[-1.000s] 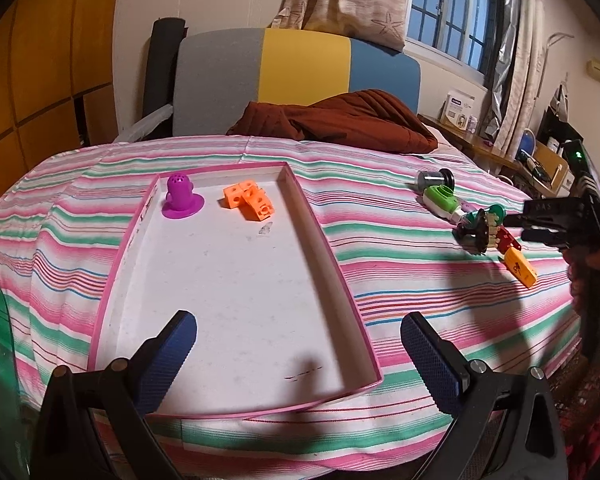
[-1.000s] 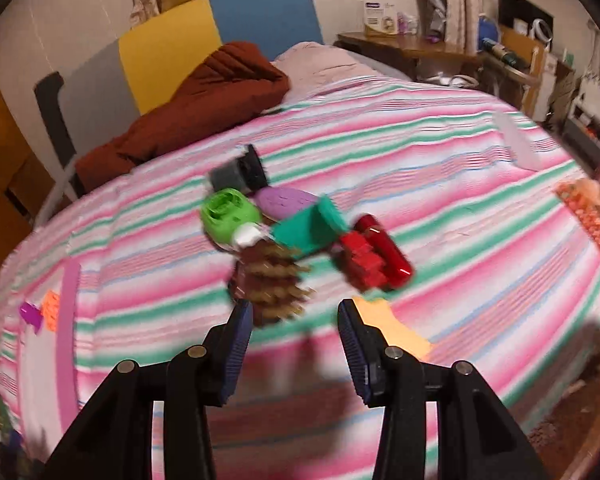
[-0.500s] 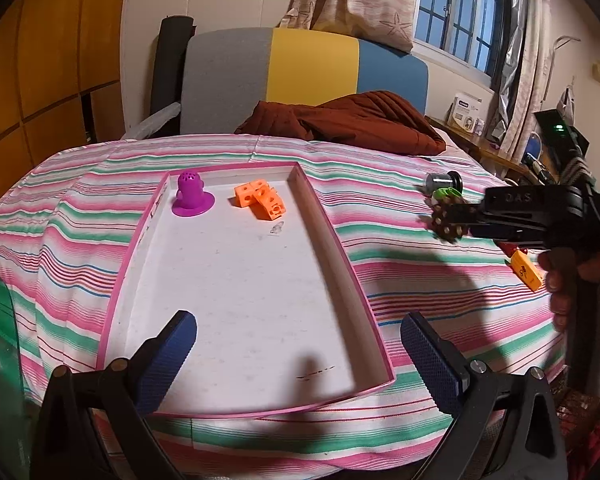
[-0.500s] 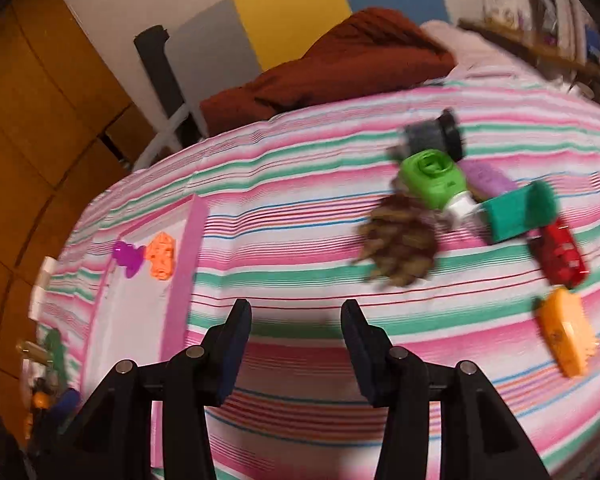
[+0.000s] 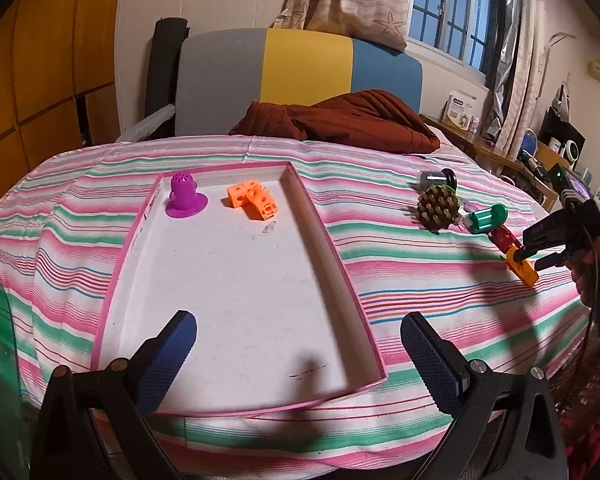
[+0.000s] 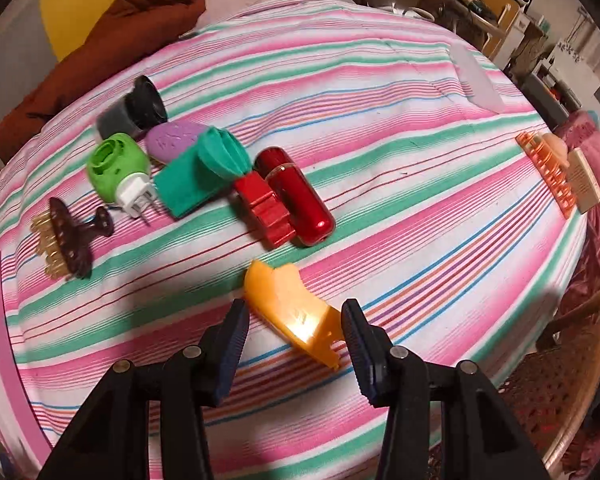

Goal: Organize rigid objects
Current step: 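Grasp the yellow cheese toy with the right tool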

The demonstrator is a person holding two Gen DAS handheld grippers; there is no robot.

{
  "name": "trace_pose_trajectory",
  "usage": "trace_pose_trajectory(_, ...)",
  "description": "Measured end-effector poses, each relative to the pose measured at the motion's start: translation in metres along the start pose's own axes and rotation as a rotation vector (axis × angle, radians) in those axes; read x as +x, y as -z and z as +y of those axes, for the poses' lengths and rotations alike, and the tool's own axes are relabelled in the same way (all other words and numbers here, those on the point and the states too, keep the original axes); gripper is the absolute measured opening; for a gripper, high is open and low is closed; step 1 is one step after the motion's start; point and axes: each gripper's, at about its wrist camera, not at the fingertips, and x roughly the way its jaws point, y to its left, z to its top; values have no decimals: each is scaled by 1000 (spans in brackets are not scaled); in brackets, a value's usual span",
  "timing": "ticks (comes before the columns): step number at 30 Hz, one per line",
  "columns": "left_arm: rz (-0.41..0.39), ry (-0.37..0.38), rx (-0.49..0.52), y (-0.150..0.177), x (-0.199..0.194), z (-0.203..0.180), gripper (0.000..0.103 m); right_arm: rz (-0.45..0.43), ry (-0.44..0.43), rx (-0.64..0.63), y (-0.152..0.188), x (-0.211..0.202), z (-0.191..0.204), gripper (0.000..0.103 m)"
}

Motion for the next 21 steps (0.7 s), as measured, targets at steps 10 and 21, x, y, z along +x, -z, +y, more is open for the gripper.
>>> trace_pose_trajectory(10, -1, -19, 20, 0, -2, -2, 103, -12, -134, -178, 2, 9, 25, 26)
trace_pose_trajectory(21, -17, 20, 143, -41, 13, -50, 103, -72, -235, -166, -11, 10, 22, 26)
